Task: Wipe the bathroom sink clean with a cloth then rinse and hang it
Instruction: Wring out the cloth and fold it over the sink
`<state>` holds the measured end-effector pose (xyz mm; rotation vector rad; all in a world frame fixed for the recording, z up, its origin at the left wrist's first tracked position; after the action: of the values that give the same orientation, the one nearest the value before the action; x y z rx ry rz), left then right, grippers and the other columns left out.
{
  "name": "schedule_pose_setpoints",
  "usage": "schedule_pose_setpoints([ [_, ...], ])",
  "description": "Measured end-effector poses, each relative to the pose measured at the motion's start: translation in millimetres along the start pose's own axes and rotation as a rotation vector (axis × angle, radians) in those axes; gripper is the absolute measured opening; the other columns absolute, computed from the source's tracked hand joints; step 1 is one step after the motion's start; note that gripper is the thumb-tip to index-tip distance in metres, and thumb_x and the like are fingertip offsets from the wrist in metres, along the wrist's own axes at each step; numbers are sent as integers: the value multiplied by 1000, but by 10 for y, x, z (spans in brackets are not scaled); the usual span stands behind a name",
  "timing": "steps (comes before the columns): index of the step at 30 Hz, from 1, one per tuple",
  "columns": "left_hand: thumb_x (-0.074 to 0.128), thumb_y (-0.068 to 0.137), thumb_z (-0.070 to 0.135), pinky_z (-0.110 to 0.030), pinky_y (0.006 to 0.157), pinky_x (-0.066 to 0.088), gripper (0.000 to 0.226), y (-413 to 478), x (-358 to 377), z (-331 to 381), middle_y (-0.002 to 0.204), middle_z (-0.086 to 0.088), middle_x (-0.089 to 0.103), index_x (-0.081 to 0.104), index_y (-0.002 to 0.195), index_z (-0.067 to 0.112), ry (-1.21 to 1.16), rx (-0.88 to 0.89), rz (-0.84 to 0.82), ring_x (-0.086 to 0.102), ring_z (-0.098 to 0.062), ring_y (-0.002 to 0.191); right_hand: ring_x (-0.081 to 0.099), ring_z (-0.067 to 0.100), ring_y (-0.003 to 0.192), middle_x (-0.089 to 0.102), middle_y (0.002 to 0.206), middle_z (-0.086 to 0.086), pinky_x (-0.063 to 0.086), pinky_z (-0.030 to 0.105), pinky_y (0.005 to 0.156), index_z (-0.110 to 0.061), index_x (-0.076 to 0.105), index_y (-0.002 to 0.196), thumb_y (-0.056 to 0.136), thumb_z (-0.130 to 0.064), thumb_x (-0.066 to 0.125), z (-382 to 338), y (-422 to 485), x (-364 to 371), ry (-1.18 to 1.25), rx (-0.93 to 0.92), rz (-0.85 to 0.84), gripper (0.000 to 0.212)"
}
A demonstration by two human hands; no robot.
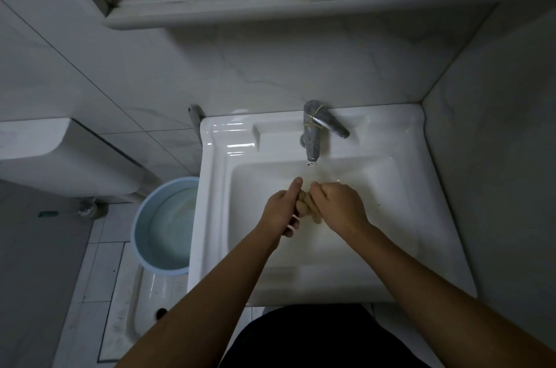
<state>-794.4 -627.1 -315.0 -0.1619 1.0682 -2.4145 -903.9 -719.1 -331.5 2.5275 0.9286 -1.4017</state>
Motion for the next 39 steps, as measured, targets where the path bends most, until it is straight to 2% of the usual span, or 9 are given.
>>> schedule_pose_setpoints([
  [3,57,85,74,-28,58,51,67,-28,-74,-104,94,-8,76,74,103,12,-35,-60,-48,68,-20,71,47,16,58,48,59,-2,36,33,56,-21,44,63,102,-43,42,133,-45,5,215,130,-56,44],
  [5,59,85,72,-34,70,58,65,-59,-80,-153,103,-7,77,74,111,14,-78,-72,-102,74,-22,87,56,17,67,56,73,-6,41,29,52,-24,54,78,101,-42,46,155,-96,11,395,180,-124,30],
  [9,70,93,37,-32,79,58,31,-168,0,-186,101,-6,79,70,115,15,-116,62,-77,75,-20,92,69,22,90,63,105,0,60,33,60,-19,59,113,102,-35,51,137,-234,-8,774,302,-273,20],
  [14,70,92,13,-21,59,45,18,-285,102,-292,76,-6,74,74,109,17,-129,186,55,62,-10,66,53,18,70,55,74,8,40,33,70,-6,57,81,103,-27,45,319,-335,-37,670,283,-207,33],
  [18,61,97,8,-14,54,45,16,-370,151,-347,75,-5,74,76,101,10,-83,212,200,54,-4,52,62,21,78,66,84,10,49,35,72,-7,65,95,102,-20,48,474,-426,-55,691,347,-157,23],
  [23,51,98,16,-20,59,44,24,-375,98,-322,74,-1,65,70,86,8,121,145,164,54,-8,61,61,16,67,64,75,5,49,27,62,-13,61,87,99,-9,53,561,-556,-15,656,257,-81,14],
  [27,62,97,39,-23,68,51,31,-450,179,-314,97,-5,71,68,103,10,103,158,-3,65,-11,82,60,4,66,63,75,-1,47,20,61,-17,57,83,96,-6,55,528,-561,-69,687,167,8,17],
  [33,70,92,12,-25,74,56,9,-422,326,-370,89,-8,75,71,101,10,153,470,71,70,-16,80,56,2,64,59,69,-14,47,24,64,-21,50,81,94,-18,64,398,-601,-110,734,103,-78,19],
  [39,63,95,4,-27,72,54,18,-418,232,-375,87,0,77,78,93,14,115,458,127,69,-14,76,66,19,79,67,98,7,56,33,67,-18,53,94,91,-8,61,476,-618,-111,739,240,-156,13],
])
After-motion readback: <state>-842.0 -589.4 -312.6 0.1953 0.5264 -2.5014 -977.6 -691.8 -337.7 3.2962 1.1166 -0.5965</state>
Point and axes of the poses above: each hand's wrist, its own y-axis towards the middle knuckle, its own x-axis out of the palm, z = x × y, the point moved 1 cm from there along y, towards the middle knuckle
